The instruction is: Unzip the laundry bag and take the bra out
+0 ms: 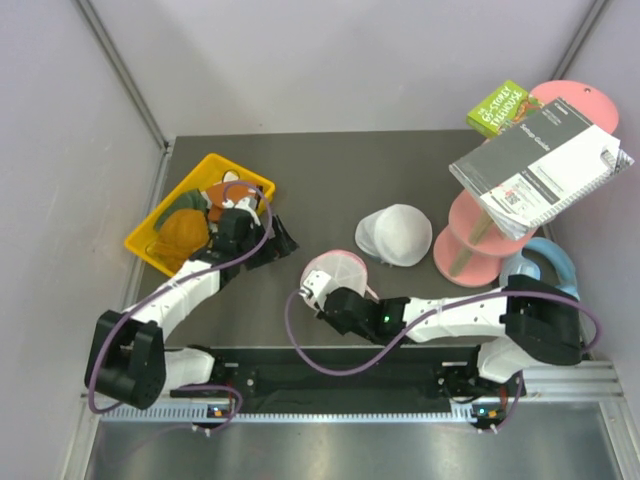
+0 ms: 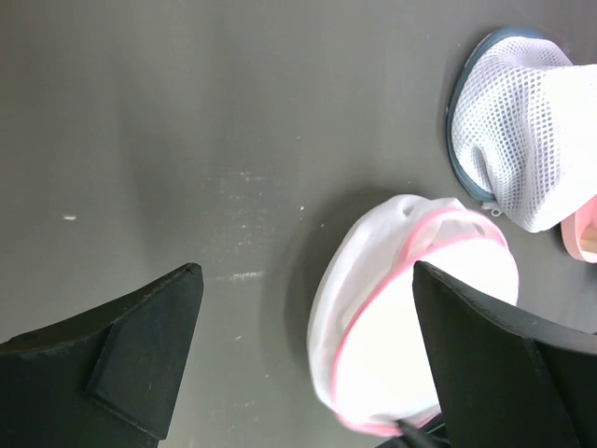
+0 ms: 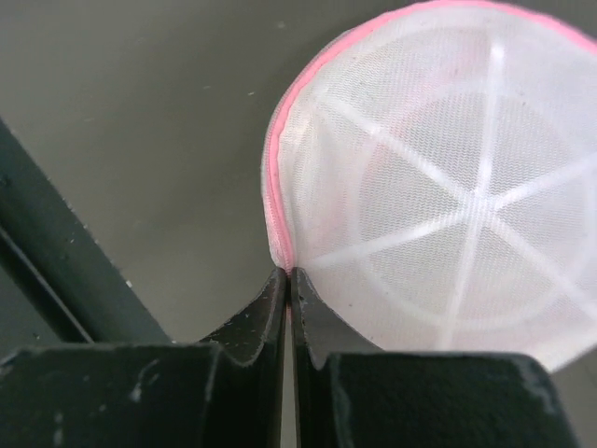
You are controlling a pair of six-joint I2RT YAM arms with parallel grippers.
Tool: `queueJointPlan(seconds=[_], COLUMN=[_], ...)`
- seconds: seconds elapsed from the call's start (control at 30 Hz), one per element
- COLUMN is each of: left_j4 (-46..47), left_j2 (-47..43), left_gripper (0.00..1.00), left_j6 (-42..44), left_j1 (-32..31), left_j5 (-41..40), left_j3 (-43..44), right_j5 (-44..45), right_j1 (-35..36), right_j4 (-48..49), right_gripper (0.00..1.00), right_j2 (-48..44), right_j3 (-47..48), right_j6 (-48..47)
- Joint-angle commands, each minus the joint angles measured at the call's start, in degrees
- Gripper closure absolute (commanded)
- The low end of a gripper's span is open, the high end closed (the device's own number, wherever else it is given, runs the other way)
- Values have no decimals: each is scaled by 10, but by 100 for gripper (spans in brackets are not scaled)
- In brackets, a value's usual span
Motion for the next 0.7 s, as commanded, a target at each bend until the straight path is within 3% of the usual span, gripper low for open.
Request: queueJointPlan(seconds=[0.0, 0.13, 0.2, 0.37, 0.47, 0.67], left_j4=[-31, -41, -46, -66, -75, -71], left_j2=[-26, -39, -41, -53, -66, -91], left_gripper=[1, 1, 1, 1, 1, 1], left_j6=[25, 28, 30, 37, 43, 68], left_j1=[7, 10, 14, 29, 38, 51], left_j5=[-19, -20, -20, -17, -16, -19], left_j3=[27, 29, 31, 42, 48, 46], right_j5=[39, 33, 21, 9, -6, -62], right_j1=[-21, -28, -33, -33, -36, -97], right_j4=[-23, -21, -20, -31, -34, -23], right_gripper=[98, 95, 88, 37, 20, 2], right_j2=[-33, -44, -49, -68, -94, -142], right_j3=[24, 12, 11, 12, 15, 17], right_j6=[11, 12, 14, 16, 11, 22])
